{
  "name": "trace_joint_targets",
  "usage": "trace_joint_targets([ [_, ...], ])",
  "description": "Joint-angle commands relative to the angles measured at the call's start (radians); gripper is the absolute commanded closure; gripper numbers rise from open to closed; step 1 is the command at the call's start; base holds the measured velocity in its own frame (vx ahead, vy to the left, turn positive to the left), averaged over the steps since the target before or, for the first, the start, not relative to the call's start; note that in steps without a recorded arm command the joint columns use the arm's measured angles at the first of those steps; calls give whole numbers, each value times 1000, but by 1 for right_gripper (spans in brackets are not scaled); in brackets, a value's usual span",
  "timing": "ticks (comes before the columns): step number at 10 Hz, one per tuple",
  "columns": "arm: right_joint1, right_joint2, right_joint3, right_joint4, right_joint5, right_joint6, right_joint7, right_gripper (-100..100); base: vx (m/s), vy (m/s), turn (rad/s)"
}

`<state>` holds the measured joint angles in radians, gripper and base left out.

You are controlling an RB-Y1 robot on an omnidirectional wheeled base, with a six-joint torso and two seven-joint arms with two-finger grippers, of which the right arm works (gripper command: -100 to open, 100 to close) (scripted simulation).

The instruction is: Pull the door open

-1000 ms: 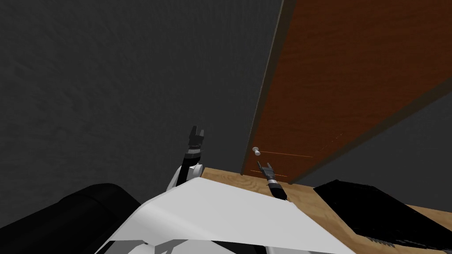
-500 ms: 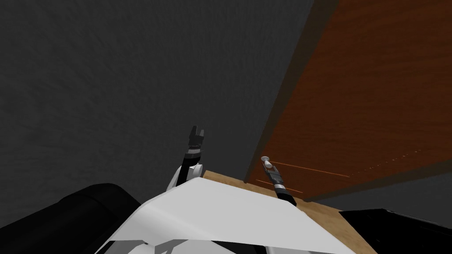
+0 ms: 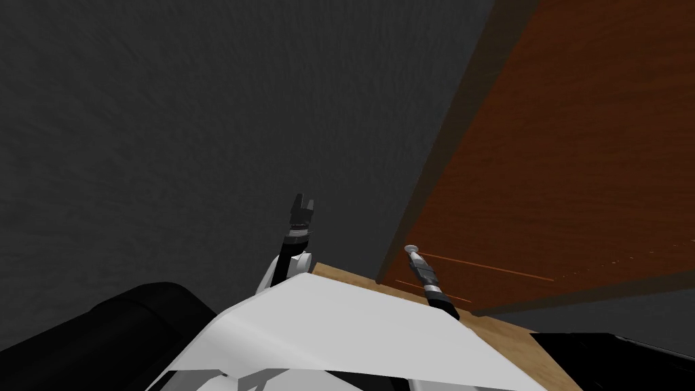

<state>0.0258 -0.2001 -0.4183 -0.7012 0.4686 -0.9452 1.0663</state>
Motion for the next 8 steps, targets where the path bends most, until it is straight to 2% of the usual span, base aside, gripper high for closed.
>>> trace_joint_targets([
  [1, 1, 2, 1, 0, 0, -2, -1, 100, -15, -1, 1],
  [3, 1, 2, 1, 0, 0, -2, -1, 100, -4, 0, -2],
  [8, -3, -6, 36, 1, -42, 3, -99, 100, -31, -9, 11],
])
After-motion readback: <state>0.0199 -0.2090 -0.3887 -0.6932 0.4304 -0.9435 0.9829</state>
